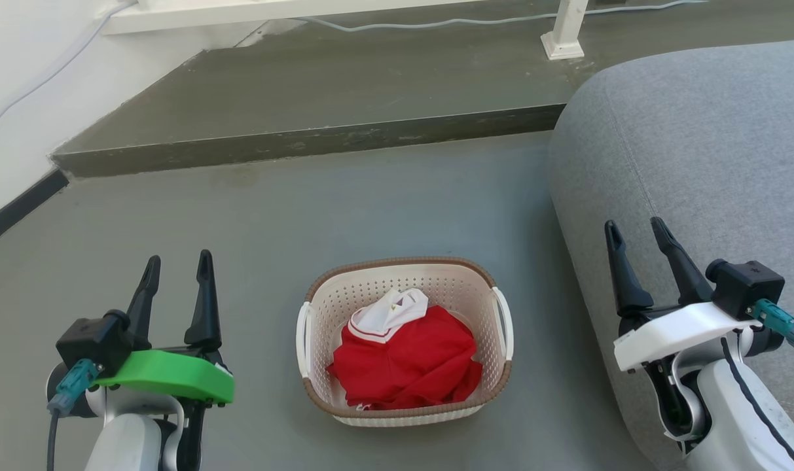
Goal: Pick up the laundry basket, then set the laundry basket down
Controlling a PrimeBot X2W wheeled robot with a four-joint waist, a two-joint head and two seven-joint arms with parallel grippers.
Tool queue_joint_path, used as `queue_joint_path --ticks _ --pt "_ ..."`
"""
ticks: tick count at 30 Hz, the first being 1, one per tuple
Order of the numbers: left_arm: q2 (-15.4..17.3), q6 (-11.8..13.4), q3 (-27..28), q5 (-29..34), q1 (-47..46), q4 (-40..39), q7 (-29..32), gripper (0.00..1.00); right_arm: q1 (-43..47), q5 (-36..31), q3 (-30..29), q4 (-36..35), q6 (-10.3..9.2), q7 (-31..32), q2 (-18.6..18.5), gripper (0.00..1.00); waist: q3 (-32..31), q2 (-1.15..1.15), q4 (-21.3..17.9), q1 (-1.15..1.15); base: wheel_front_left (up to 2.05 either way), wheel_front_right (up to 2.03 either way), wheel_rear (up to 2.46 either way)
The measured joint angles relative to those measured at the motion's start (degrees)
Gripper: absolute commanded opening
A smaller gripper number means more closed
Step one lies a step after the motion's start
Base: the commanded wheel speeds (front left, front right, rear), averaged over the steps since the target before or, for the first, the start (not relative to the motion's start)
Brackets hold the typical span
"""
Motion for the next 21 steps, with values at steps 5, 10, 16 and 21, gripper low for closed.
queue_joint_path --ticks 5,10,16,21 --pt "-0.1 -0.4 0.2 0.1 0.4 -0.1 0.0 1.0 0.1 -0.5 -0.8 -0.4 0.22 0.0 0.3 1.0 0.1 0.0 0.0 0.0 0.0 0.0 0.0" --pt "-0.1 -0.5 0.3 0.5 1.0 -0.1 0.0 1.0 1.0 -1.0 -1.2 -0.6 0.73 0.0 0.7 1.0 0.3 0.0 0.0 0.0 0.0 0.0 0.0" --pt "-0.2 -0.9 0.4 1.1 1.1 -0.1 0.0 1.0 1.1 -1.5 -1.9 -0.6 1.22 0.0 1.2 1.0 0.4 0.0 -0.1 0.0 0.0 0.0 0.0" --pt "-0.2 -1.0 0.4 1.1 1.1 0.1 0.0 1.0 1.1 -1.9 -2.5 -0.8 1.72 0.0 1.8 1.0 0.6 0.0 -0.1 0.0 0.0 0.0 0.0"
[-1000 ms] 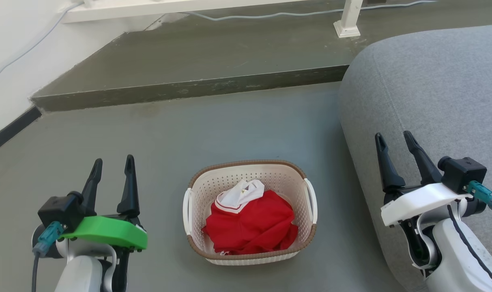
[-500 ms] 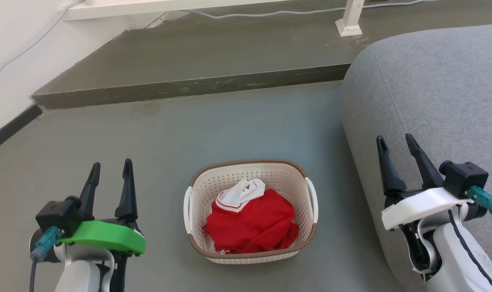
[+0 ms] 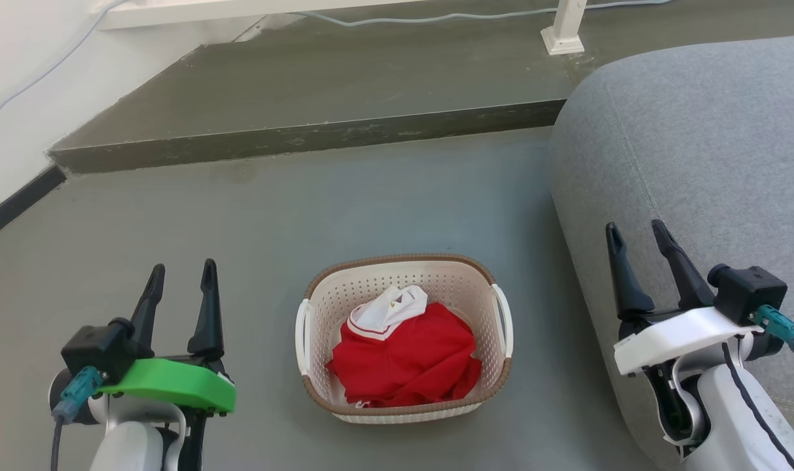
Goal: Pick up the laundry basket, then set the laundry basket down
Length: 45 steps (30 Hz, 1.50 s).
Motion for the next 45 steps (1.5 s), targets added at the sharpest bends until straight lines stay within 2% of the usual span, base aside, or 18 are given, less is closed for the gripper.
queue_joint_path --ticks 1,11,22,45 --pt "-0.1 0.0 -0.1 0.0 0.1 0.9 0.1 0.0 0.2 0.0 0.0 0.9 -0.02 0.0 0.3 0.0 0.0 0.0 0.0 0.0 0.0 0.0 0.0" --pt "-0.3 0.1 0.1 -2.8 1.1 2.5 0.9 0.0 2.1 2.7 -0.3 2.3 -0.01 0.4 1.1 0.0 -0.2 0.0 0.1 0.0 0.0 0.0 0.0" --pt "-0.4 0.1 1.6 -12.1 1.1 3.4 3.8 0.0 2.1 12.7 -2.0 2.3 0.51 2.7 1.7 0.0 -0.9 0.0 0.5 0.0 0.0 0.0 0.0" --pt "-0.4 -0.4 3.9 -27.5 1.1 3.4 8.4 0.0 2.1 28.7 -6.1 2.3 1.2 7.4 2.2 0.0 -2.1 0.0 1.3 0.0 0.0 0.0 0.0"
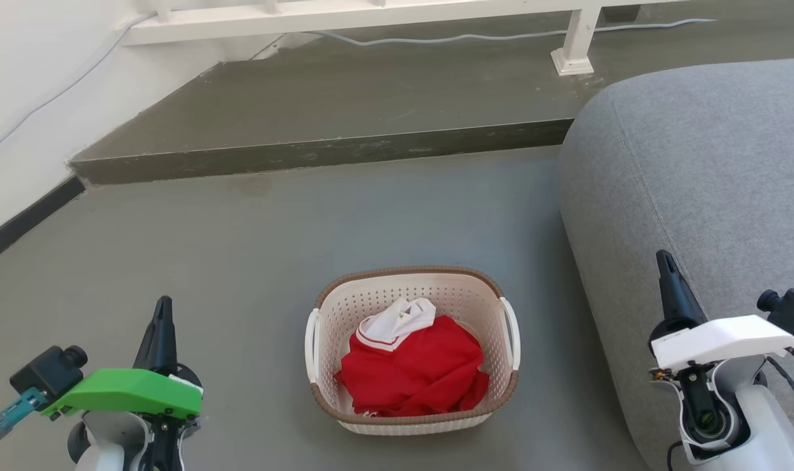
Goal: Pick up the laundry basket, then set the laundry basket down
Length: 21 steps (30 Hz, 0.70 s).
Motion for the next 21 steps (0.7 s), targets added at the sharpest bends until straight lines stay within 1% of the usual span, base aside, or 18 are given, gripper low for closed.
queue_joint_path --ticks 21 --pt "0.0 -0.1 2.2 -15.1 0.0 0.0 4.6 0.0 0.0 15.8 -3.7 0.5 0.84 4.5 0.8 0.0 -1.1 0.0 0.7 0.0 0.0 0.0 0.0"
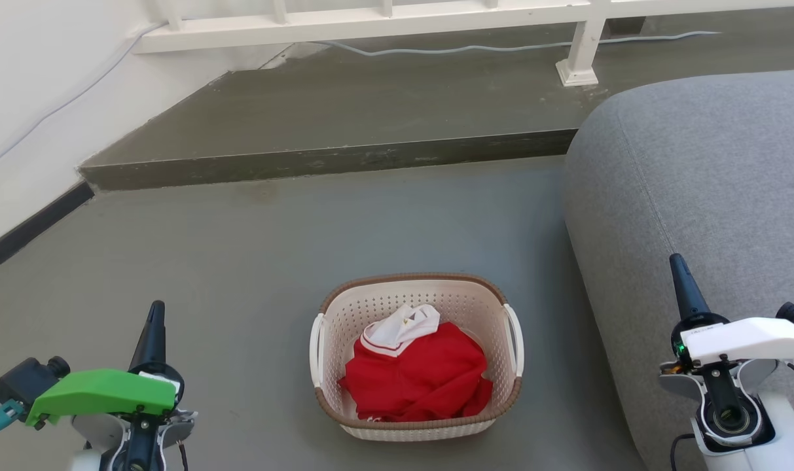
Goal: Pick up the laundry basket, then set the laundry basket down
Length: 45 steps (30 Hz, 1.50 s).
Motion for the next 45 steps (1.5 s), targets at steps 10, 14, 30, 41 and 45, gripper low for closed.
queue_joint_path --ticks 10,14,30,41,45 --pt "0.0 -0.3 1.3 -6.9 0.0 0.0 2.0 0.0 0.0 7.1 -1.7 0.2 0.51 1.9 0.5 0.0 -0.5 0.0 0.3 0.0 0.0 0.0 0.0" --pt "0.0 -0.4 1.6 -9.5 0.0 0.0 2.9 0.0 0.0 10.0 -2.3 0.2 0.59 2.8 0.6 0.0 -0.7 0.0 0.4 0.0 0.0 0.0 0.0" --pt "0.0 -0.5 3.3 -20.5 0.0 0.0 6.0 0.0 0.0 21.3 -5.1 0.4 1.48 5.7 0.9 0.0 -1.6 0.0 0.9 0.0 0.0 0.0 0.0" --pt "0.0 -0.8 4.6 -27.6 0.0 0.0 7.9 0.0 0.0 28.3 -6.8 0.5 1.53 7.6 1.2 0.0 -2.1 0.0 1.2 0.0 0.0 0.0 0.0" --pt "0.0 -0.8 4.6 -27.8 0.0 0.0 7.9 0.0 0.0 28.3 -6.9 0.5 1.53 7.6 1.2 0.0 -2.0 0.0 1.2 0.0 0.0 0.0 0.0"
